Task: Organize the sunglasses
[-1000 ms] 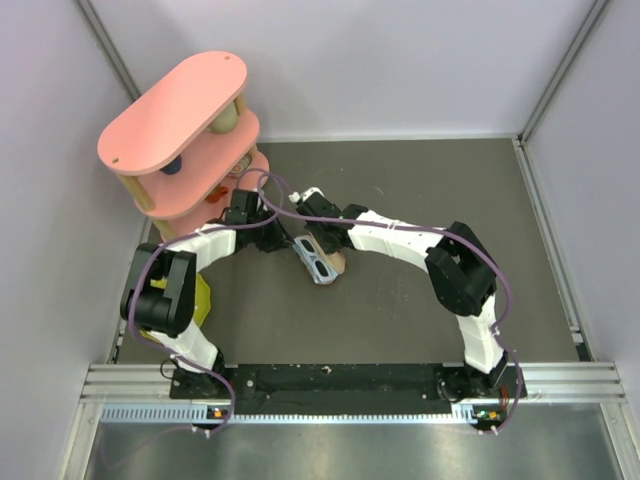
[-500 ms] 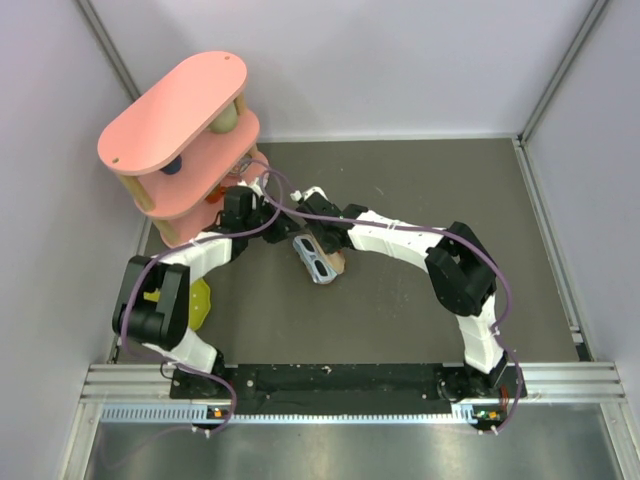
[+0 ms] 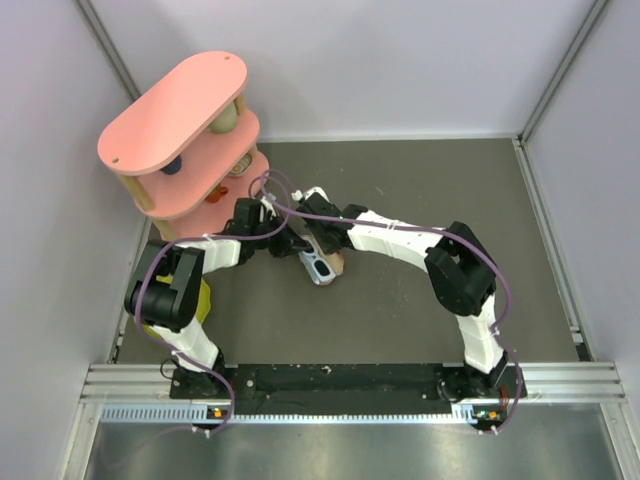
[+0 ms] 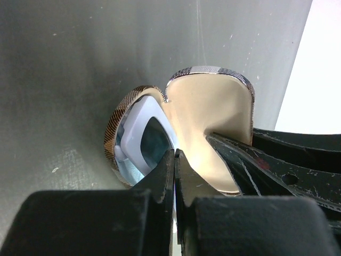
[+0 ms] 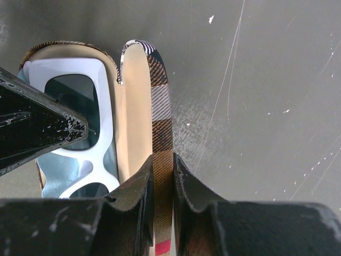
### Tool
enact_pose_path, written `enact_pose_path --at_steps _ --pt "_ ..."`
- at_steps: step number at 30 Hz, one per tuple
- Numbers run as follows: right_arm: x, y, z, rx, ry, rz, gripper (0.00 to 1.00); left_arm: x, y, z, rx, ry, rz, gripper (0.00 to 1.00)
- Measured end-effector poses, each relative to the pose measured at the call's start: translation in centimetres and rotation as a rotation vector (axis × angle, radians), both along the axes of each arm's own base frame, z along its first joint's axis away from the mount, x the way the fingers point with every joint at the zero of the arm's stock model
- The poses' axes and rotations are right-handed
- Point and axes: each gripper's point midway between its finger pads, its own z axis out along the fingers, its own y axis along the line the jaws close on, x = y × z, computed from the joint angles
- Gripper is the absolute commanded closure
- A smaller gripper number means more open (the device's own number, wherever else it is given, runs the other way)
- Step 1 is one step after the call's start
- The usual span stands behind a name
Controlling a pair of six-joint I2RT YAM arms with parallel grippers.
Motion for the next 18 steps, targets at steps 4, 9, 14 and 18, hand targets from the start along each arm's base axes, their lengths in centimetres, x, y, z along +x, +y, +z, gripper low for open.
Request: enact_pose_path --at_steps 4,9,14,18 --pt "-0.1 -0.1 -0.6 -0.008 0.011 -0.004 1.0 0.0 0.0 -0.6 0.006 0.012 0.001 1.0" --pt "-0.2 -0.1 -0.9 -0.011 0.019 -0.008 1.0 0.0 0.0 -0.7 0.005 0.013 0.001 0.93" --pt "-0.2 -0.1 -0.9 -0.009 0.019 -0.012 1.0 0.2 0.0 -0.1 0.0 -0.007 -0.003 0.79" --pt "-0.2 -0.1 -0.9 -0.01 0.019 -0.013 1.0 0.6 -0.1 2.2 -0.006 -0.076 -0.004 0.78"
